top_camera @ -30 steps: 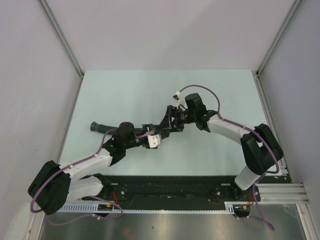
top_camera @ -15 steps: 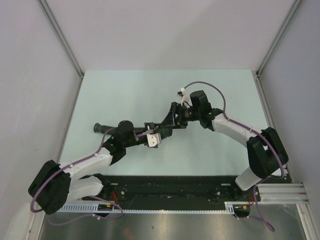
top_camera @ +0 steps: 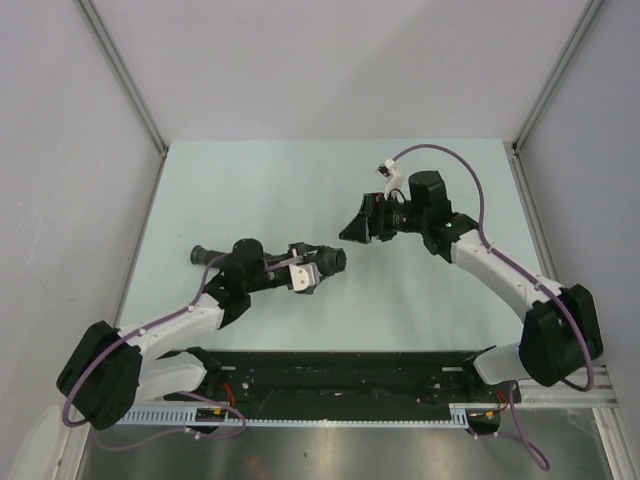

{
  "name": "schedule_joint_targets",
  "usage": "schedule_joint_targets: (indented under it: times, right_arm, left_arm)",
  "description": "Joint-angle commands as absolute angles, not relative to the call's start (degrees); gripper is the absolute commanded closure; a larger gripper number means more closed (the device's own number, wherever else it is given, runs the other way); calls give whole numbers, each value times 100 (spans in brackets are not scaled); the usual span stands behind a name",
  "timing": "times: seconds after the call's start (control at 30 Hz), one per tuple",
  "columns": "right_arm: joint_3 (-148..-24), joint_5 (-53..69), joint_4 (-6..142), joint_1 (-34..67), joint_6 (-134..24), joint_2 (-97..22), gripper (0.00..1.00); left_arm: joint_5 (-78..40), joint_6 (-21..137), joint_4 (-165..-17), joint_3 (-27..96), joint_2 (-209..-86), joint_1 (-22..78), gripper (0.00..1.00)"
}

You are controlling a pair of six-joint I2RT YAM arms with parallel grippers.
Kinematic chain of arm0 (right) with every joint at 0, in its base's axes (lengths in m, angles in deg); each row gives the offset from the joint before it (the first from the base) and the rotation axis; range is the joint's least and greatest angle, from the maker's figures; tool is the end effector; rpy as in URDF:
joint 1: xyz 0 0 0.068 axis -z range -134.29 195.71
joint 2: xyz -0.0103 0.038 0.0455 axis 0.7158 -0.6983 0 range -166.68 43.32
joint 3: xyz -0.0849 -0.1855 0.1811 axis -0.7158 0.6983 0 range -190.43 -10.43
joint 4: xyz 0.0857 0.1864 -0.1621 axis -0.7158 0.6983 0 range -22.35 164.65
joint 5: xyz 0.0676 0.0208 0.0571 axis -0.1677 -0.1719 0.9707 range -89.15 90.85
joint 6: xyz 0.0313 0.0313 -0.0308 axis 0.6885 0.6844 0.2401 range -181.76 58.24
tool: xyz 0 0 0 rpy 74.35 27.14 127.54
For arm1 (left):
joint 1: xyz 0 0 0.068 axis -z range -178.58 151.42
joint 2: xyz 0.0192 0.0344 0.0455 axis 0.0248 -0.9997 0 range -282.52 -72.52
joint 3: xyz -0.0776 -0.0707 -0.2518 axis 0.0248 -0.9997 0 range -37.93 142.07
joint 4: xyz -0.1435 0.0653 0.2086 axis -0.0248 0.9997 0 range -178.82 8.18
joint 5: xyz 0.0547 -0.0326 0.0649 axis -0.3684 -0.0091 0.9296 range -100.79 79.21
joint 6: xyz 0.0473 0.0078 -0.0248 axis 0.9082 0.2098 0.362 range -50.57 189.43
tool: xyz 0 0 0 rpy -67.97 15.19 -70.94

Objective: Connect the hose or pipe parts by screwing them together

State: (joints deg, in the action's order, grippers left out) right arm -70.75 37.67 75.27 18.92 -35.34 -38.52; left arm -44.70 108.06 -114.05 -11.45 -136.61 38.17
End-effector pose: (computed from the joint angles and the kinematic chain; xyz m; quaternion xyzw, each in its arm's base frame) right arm 0.2778 0.1642 0.2908 -0.1625 0.8176 0.4586 0.3078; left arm 0.1777 -0.1574 0.2267 0.6003 0.4781 -0.2174 0.6031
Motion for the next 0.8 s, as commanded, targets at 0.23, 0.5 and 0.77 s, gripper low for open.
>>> schedule_joint_targets:
  times: [0.23, 0.5, 0.77]
  right_arm:
    - [-5817, 5252, 5807, 1619, -8370, -1821, 18]
    - [-5376, 4912, 6133, 1196, -9858, -1679, 15]
    - [-5394, 3848, 5482, 643, -9832, -2110, 16]
  left_arm:
    - [-5112, 9985, -11738, -779, -13466, 3552, 100]
    - [-5394, 9712, -11738, -796, -13307, 3438, 100]
    - [-5430, 9694, -11738, -813, -13228, 3438, 100]
